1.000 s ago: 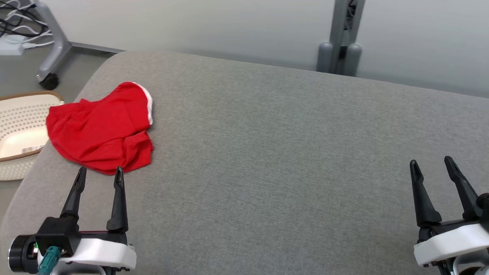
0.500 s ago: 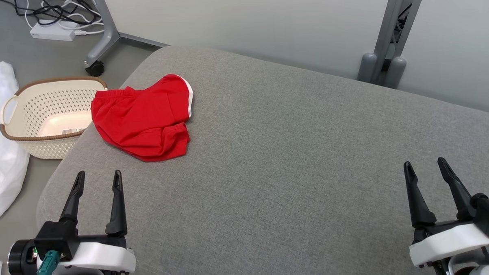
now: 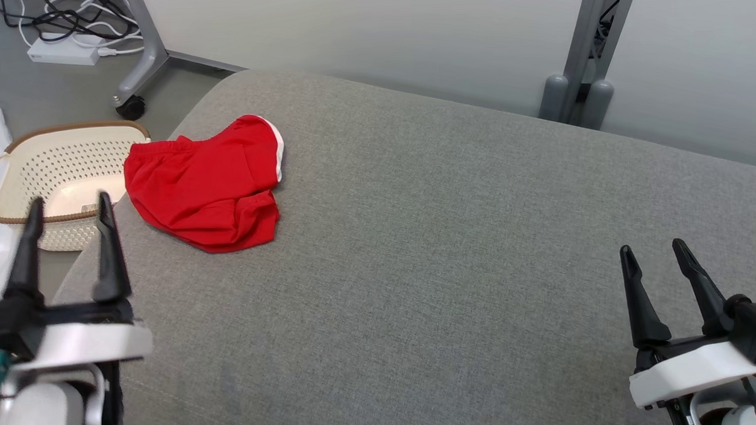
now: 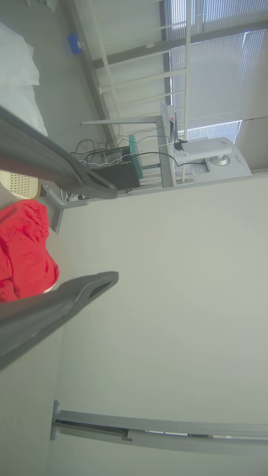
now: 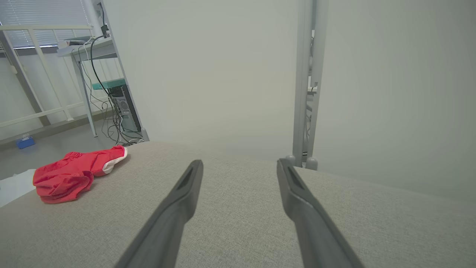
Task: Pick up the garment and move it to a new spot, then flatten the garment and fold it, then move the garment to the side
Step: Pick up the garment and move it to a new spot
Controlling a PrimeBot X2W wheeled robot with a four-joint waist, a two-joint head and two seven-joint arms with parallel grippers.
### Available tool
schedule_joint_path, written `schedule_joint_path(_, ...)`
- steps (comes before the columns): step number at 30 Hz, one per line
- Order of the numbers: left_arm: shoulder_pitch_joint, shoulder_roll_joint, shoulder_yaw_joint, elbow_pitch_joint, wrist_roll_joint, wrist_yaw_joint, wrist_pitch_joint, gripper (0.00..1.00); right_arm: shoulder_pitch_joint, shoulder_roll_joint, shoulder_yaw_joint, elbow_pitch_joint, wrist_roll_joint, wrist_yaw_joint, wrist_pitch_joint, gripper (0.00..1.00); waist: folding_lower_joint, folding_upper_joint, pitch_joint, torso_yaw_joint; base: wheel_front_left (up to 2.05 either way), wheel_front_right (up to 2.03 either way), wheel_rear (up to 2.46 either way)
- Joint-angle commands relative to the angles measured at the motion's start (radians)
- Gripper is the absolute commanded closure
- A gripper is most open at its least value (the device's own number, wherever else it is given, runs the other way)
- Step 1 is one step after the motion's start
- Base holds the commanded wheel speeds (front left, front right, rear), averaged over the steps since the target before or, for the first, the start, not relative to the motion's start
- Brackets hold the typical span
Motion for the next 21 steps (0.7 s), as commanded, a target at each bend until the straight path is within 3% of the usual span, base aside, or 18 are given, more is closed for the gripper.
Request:
schedule_joint_path(1, -0.047, 0.024, 0.015, -0.018, 0.006, 0.005, 0.009, 0.0, -0.002, -0.006, -0.001, -0.007, -0.005, 0.0, 0.005, 0.0, 0.0, 0.0, 0.009, -0.011, 0.0, 0.0, 0.0)
schedule_joint_path(4, -0.098, 0.048, 0.027, -0.035, 0.005, 0.004, 0.034, 0.0, -0.009, -0.006, 0.002, -0.012, -0.009, 0.0, 0.008, 0.0, 0.0, 0.0, 0.024, -0.026, 0.0, 0.0, 0.0)
schedule_joint_path(9, -0.233, 0.106, 0.042, 0.03, -0.039, -0.046, 0.107, 0.0, -0.041, -0.006, 0.02, -0.036, -0.02, 0.0, 0.018, 0.0, 0.0, 0.0, 0.089, -0.084, 0.0, 0.0, 0.0)
schedule_joint_path(21, -0.433, 0.11, 0.006, 0.591, -0.149, -0.167, 0.195, 0.0, -0.112, -0.006, 0.051, -0.036, -0.029, 0.0, 0.024, 0.0, 0.0, 0.0, 0.246, -0.214, 0.0, 0.0, 0.0)
